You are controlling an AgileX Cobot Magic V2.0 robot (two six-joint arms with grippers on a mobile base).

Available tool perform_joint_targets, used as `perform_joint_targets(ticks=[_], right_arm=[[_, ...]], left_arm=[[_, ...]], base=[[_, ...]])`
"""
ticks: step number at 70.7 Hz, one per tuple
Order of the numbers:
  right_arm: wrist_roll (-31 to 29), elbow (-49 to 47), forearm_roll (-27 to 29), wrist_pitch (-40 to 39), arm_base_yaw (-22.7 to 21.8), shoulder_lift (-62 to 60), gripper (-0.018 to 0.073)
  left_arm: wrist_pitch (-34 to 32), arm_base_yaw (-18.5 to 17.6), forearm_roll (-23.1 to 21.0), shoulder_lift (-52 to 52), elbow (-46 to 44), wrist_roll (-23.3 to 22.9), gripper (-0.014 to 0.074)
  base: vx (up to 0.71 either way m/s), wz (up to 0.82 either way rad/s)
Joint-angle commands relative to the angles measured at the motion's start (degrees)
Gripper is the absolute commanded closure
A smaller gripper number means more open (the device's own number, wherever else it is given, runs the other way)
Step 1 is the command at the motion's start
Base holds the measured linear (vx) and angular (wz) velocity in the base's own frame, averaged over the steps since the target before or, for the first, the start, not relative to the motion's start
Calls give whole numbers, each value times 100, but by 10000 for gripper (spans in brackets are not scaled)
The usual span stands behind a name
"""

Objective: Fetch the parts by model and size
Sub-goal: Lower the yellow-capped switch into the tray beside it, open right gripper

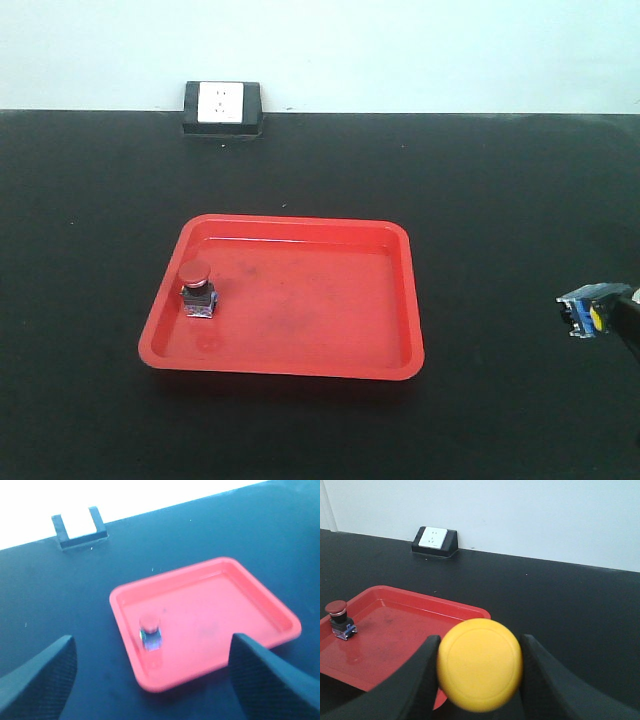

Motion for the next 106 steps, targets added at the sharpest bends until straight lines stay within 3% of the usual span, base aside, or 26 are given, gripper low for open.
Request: perform_joint_targets(ticks=[1,22,36,48,62,85,95,106], right_arm=[[-76,-173,-35,-485,-9,20,564],[-70,-173,8,-764,-9,20,564],[210,-173,145,-1499,-9,20,564],[231,-199,153,-1508,-9,238,564],[-22,-452,157,-1539,-4,1199,561],[-196,-1765,157,-1385,16,3512,554],[-539,-2449,152,-1159,417,4616,552],[-230,-3185,292,-671,561,5705,552]], left_arm=[[-423,-34,-66,-464,338,-44,3],[-368,-34,-71,-1324,1407,-44,3],[-407,-34,-71,-1385,1562,-44,3],[-402,-34,-71,-1385,1562,-44,3],[-407,-34,-71,-1385,1562,-44,3],[-407,-34,-71,-1385,1562,-44,3],[-407,-34,-71,-1385,1562,-44,3],[-407,-34,-71,-1385,1562,-44,3]], base=[[0,0],[0,0],[0,0],[0,0],[0,0],[0,0],[0,0],[0,0]])
